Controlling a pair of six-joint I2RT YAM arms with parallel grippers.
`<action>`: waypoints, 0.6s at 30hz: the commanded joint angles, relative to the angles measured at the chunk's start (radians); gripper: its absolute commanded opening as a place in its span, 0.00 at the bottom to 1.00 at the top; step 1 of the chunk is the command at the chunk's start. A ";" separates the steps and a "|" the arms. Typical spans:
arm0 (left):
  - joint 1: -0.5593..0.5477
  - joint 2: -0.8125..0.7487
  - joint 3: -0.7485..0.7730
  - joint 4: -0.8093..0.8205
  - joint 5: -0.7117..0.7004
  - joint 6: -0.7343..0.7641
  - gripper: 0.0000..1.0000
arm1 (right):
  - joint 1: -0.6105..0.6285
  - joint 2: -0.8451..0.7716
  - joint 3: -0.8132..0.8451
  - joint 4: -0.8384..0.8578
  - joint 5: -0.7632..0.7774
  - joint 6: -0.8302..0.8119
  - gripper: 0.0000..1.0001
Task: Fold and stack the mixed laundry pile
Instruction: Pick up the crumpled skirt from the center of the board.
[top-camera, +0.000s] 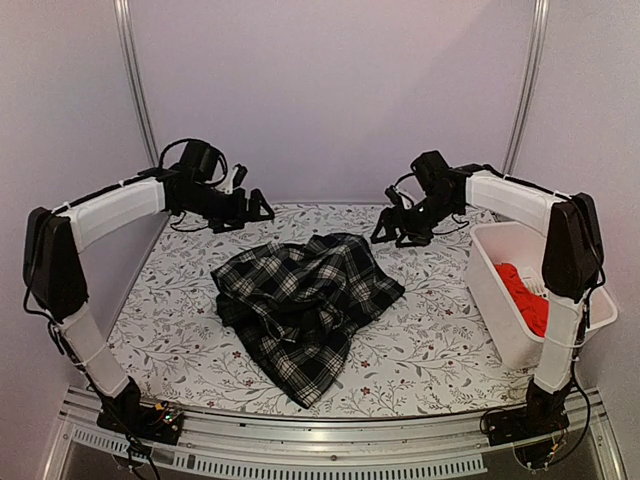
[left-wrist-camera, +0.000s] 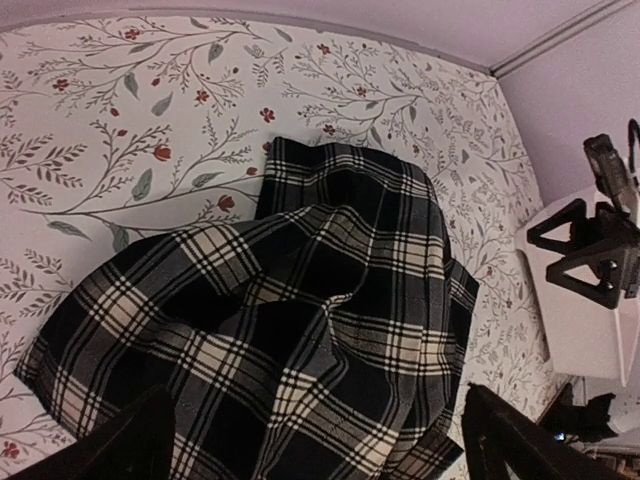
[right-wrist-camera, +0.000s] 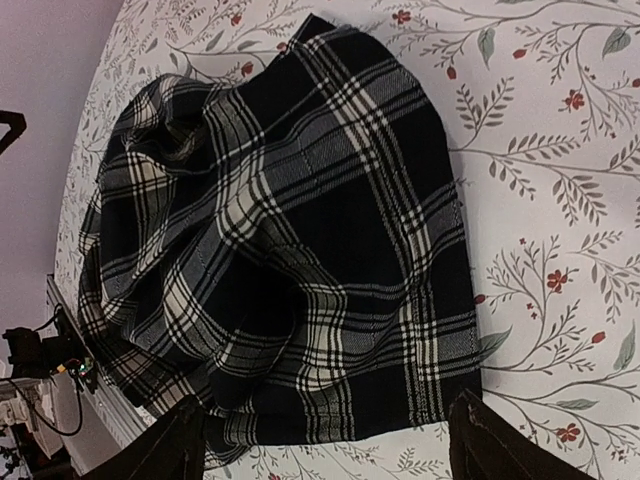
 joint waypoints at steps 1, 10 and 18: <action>-0.098 0.179 0.155 -0.105 0.031 0.118 1.00 | 0.013 0.002 -0.062 -0.084 0.037 -0.012 0.82; -0.211 0.452 0.412 -0.264 -0.097 0.161 1.00 | 0.012 -0.009 -0.276 -0.071 0.099 0.073 0.80; -0.195 0.433 0.408 -0.259 -0.147 0.145 1.00 | 0.004 0.064 -0.318 0.052 0.018 0.159 0.76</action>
